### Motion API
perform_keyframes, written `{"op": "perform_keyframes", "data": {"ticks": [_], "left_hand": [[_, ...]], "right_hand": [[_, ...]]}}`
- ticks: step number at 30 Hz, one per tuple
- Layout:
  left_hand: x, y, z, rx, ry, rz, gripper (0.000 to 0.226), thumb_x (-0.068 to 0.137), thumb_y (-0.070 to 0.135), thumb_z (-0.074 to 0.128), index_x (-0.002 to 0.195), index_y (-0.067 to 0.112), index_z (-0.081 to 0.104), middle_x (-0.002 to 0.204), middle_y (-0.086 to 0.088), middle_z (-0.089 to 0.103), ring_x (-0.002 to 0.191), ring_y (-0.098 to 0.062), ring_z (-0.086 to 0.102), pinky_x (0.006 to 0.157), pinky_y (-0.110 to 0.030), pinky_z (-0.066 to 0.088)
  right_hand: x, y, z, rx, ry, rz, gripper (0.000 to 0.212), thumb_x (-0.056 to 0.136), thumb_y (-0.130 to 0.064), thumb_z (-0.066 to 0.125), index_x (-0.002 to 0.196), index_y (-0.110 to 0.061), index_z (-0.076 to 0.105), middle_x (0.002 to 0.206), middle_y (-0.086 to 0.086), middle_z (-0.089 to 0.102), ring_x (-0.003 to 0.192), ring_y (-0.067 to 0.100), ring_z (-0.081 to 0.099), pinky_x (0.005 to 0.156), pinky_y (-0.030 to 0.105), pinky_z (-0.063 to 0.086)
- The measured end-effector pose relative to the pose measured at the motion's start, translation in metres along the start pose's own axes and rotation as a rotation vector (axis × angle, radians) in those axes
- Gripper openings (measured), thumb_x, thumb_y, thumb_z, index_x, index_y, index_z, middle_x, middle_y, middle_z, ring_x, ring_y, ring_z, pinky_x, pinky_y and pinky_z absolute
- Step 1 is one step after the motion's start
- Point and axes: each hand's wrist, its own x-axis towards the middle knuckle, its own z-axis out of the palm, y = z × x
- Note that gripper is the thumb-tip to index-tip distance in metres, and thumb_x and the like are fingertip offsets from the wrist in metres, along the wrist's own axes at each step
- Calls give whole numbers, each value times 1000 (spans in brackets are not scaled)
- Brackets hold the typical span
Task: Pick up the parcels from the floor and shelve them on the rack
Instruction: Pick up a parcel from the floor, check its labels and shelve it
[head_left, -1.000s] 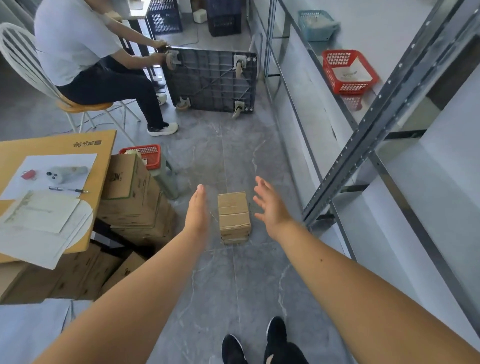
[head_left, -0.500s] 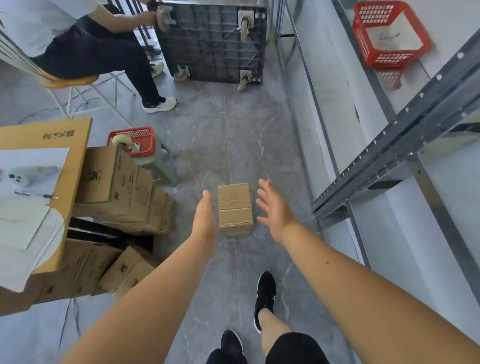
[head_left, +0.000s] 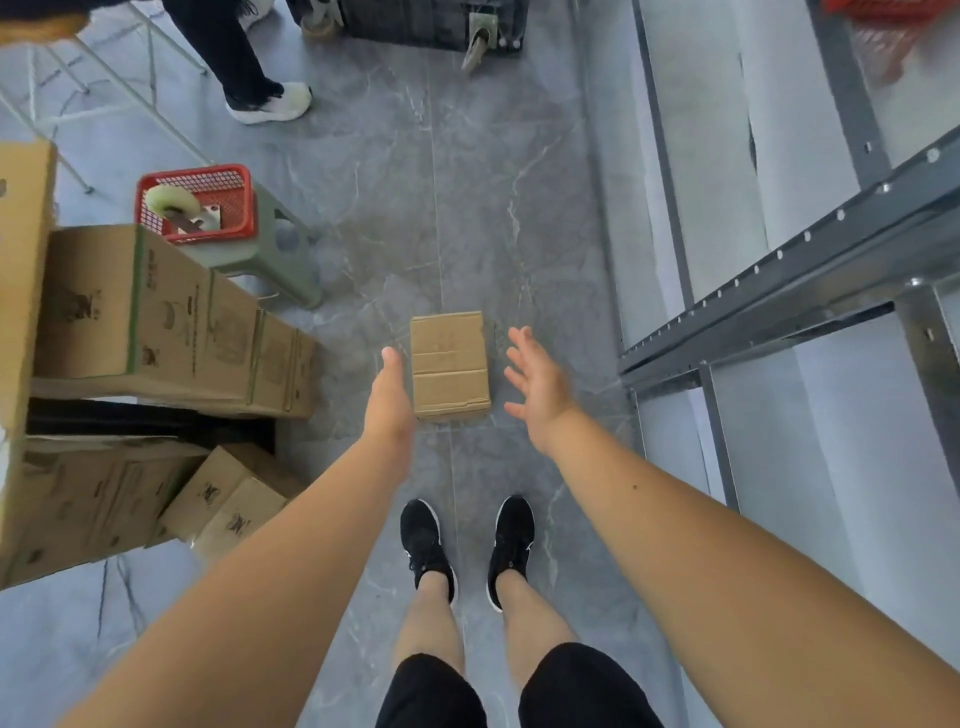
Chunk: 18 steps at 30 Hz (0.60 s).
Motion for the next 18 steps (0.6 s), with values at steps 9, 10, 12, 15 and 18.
{"op": "perform_keyframes", "data": {"ticks": [9, 10, 12, 15, 18], "left_hand": [[94, -30, -7, 90, 13, -114, 82, 101, 78, 27, 170, 34, 22, 178, 2, 21, 163, -26, 21, 131, -57, 16], [104, -33, -9, 97, 12, -127, 81, 101, 78, 26, 170, 34, 21, 178, 2, 21, 163, -26, 20, 131, -57, 15], [125, -38, -12, 109, 13, -149, 81, 102, 78, 24, 170, 35, 19, 179, 2, 20, 163, -27, 20, 131, -57, 14], [153, -47, -16, 117, 28, -172, 82, 102, 78, 27, 170, 33, 23, 177, 1, 23, 162, -28, 25, 130, -57, 18], [181, -57, -22, 97, 27, -186, 83, 100, 79, 29, 169, 32, 26, 177, 0, 24, 161, -28, 26, 130, -58, 20]], "right_hand": [[71, 56, 14, 32, 60, 101, 64, 109, -58, 36, 165, -28, 35, 173, 0, 34, 160, 25, 31, 127, 62, 24], [80, 61, 15, 36, 66, 105, 64, 109, -58, 37, 166, -28, 35, 173, 0, 34, 160, 25, 31, 127, 62, 25], [101, 74, 20, 51, 83, 108, 65, 108, -59, 37, 166, -29, 35, 173, 0, 35, 159, 25, 32, 126, 61, 26], [129, 90, 24, 74, 118, 123, 65, 108, -61, 38, 165, -30, 37, 172, -1, 36, 159, 25, 33, 124, 60, 27], [152, 107, 26, 114, 150, 154, 65, 107, -64, 39, 164, -32, 39, 172, -2, 37, 158, 25, 35, 122, 59, 28]]}}
